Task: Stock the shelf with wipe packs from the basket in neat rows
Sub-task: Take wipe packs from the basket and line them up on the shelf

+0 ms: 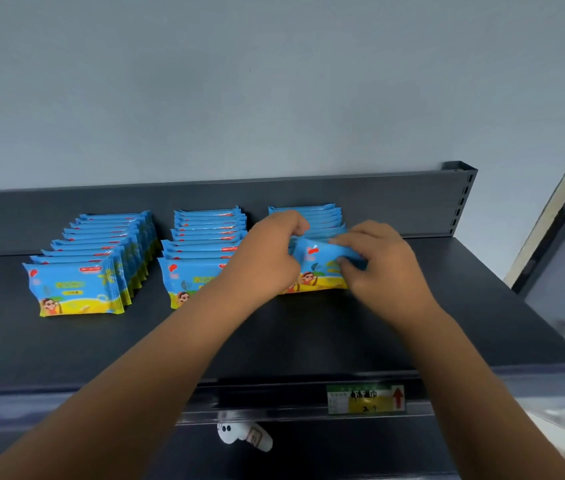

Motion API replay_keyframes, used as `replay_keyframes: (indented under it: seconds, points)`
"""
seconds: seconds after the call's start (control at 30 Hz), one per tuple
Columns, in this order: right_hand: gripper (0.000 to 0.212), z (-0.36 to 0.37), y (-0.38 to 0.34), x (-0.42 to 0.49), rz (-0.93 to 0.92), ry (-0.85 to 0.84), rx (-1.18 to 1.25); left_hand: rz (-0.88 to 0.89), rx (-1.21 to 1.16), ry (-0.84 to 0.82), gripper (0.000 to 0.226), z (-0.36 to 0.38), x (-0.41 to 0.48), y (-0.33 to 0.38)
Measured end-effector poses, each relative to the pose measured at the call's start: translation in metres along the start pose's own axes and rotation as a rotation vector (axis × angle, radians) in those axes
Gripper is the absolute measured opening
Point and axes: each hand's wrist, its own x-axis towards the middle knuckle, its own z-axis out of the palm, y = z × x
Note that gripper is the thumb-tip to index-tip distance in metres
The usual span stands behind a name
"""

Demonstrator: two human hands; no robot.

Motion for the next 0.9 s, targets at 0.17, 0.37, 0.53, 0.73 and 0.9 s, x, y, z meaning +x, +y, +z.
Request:
replay_keyframes:
  seconds: [0.17, 0.37, 0.53, 0.73, 0.9]
  points:
    - [0.031, 0.017, -0.007, 0.005, -0.084, -0.023, -0.143, 0.01, 0.177, 0.038, 0.035, -0.008, -0.014, 0.009]
    - [0.065, 0.015, -0.016, 0.003, 0.186, -0.056, -0.117, 0.033, 0.342, 0.052, 0.044, 0.007, -0.018, 0.006]
    - [0.082, 0.012, -0.017, 0.002, 0.61, -0.177, 0.249, -0.113, 0.38, -0.013, 0.073, 0.017, -0.008, 0.004]
    - [0.083, 0.018, -0.008, 0.001, 0.706, -0.208, 0.476, -0.401, -0.139, -0.043, 0.076, 0.028, 0.006, 0.013]
    - [0.071, 0.025, 0.002, -0.001, 0.82, -0.147, 0.845, -0.456, -0.641, 0.397, 0.064, 0.05, 0.011, 0.018]
